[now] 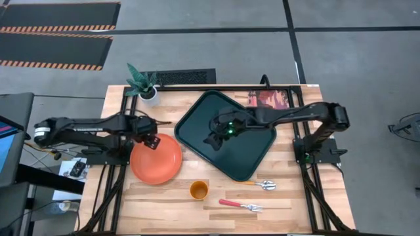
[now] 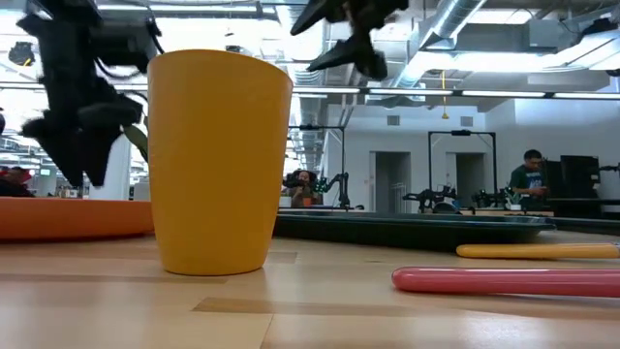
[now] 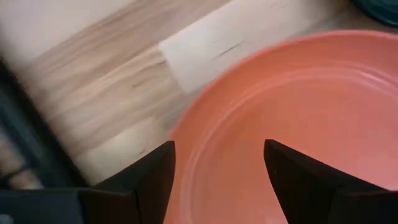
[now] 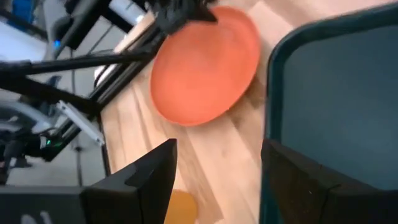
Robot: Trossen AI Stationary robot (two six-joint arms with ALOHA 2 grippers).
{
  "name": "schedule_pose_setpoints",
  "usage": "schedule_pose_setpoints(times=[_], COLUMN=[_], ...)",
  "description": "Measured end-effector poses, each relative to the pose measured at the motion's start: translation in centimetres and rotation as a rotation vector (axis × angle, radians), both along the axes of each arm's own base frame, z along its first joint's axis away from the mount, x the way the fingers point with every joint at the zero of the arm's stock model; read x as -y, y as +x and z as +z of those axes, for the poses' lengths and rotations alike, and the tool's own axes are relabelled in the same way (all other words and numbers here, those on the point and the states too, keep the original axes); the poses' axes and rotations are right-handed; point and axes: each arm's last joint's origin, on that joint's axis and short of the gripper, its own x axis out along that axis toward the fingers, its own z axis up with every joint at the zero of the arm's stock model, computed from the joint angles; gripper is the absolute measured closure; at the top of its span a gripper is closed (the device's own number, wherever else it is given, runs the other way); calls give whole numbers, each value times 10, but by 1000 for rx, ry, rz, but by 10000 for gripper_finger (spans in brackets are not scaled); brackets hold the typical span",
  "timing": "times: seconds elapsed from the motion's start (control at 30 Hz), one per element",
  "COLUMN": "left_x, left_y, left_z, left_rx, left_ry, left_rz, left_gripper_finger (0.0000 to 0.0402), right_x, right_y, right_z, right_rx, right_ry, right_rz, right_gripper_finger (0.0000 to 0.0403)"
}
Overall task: Pick and place plate/cup/fork/spoon on tray
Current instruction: Put the orange plate on the black tray
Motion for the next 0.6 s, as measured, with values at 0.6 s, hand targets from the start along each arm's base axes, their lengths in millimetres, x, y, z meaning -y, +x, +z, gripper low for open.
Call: schedule_pose_setpoints(times=[0.6], left_x=[-51], left_y=[1], left_z=[-27], left_rx=[-6], left_ry=[-127], left_rz=[51], left_gripper_finger=[169], right_x=[-19], right_y=[-18], right_z=[7], right_rx=[-71], right_ry=[-100], right_rz=[-25], right_gripper_finger=[143])
